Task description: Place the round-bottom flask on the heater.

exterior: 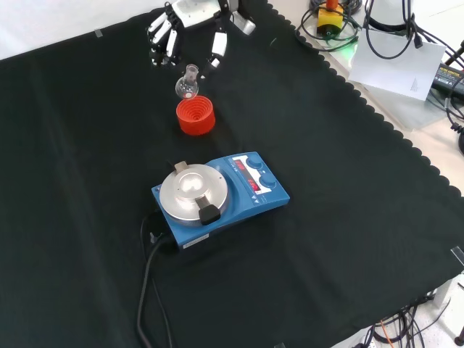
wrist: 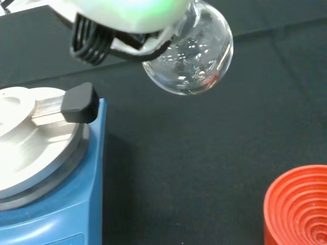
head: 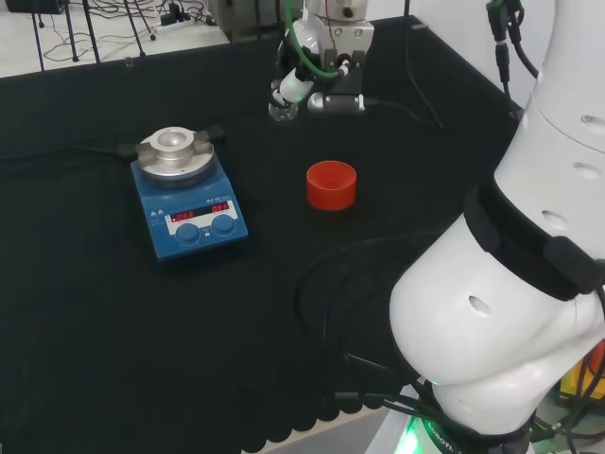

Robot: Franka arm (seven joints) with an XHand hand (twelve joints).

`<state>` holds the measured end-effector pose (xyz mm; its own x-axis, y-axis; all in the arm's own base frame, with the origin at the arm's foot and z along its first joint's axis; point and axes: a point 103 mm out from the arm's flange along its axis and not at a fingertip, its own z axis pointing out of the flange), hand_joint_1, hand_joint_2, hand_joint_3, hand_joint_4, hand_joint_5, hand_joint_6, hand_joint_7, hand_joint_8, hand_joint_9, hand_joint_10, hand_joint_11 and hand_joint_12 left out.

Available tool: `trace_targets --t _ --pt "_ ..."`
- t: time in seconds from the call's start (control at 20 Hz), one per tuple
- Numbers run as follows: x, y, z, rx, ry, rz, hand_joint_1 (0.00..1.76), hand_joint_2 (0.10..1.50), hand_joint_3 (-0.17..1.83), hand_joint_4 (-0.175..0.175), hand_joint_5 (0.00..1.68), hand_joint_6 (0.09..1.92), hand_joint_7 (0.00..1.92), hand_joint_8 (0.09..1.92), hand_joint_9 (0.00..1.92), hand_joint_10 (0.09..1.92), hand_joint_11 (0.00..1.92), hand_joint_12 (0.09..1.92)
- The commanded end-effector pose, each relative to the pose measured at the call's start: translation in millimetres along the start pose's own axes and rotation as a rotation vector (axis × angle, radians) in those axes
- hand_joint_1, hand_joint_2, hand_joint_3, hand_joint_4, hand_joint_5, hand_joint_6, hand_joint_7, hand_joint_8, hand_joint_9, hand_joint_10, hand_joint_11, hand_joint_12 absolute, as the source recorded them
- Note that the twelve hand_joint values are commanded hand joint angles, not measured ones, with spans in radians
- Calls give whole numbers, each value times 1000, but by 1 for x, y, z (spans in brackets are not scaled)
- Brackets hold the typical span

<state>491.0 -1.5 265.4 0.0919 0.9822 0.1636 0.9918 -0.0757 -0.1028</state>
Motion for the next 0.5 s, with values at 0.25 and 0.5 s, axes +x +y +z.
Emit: trace_targets --t 0.25,0.5 --pt "57 22 0 63 -73 -109 1108 613 870 134 1137 1016 449 623 707 565 323 1305" --pt "91 34 10 81 -87 -136 1109 611 873 135 1138 1016 446 621 702 564 321 1307"
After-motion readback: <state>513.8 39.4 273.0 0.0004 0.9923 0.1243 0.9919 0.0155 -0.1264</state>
